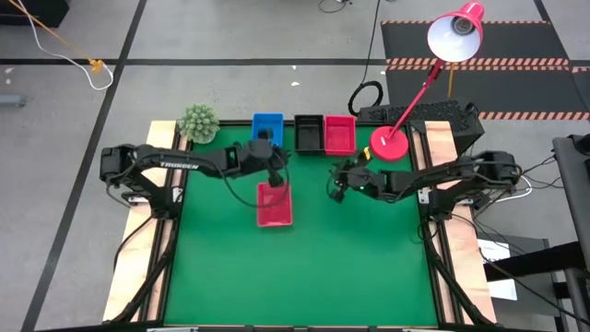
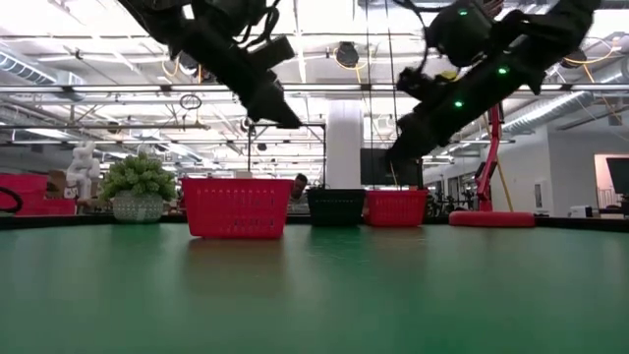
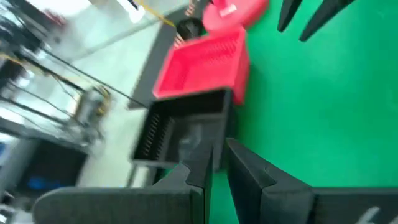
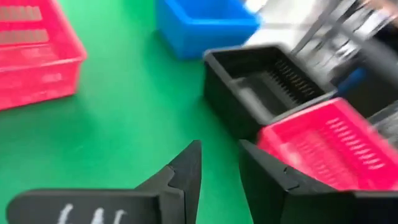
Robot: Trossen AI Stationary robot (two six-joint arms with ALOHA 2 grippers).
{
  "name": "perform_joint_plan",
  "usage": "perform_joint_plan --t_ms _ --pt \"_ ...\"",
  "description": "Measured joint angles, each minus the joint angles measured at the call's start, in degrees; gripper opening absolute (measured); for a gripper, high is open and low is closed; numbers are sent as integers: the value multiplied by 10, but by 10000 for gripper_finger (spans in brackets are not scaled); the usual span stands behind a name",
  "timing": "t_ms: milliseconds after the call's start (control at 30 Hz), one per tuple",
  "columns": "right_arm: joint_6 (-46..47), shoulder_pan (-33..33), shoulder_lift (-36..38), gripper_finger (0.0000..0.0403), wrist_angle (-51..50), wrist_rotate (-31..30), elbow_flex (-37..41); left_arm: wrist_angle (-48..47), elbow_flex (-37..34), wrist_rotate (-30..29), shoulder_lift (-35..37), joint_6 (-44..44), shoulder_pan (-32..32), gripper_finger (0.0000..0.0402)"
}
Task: Stack baskets by color
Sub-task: Stack the bottom black basket on the stacked top black basket
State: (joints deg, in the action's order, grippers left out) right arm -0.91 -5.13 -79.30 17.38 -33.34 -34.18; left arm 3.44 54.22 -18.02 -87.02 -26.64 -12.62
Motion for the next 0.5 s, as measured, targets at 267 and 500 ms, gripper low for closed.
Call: perform_joint_plan --t_ms 267,500 --pt "-52 -6 51 100 197 -57 94 -118 113 57 -49 9 -32 94" --pt "-13 8 71 100 224 -55 130 -183 195 81 -148 -42 -42 193"
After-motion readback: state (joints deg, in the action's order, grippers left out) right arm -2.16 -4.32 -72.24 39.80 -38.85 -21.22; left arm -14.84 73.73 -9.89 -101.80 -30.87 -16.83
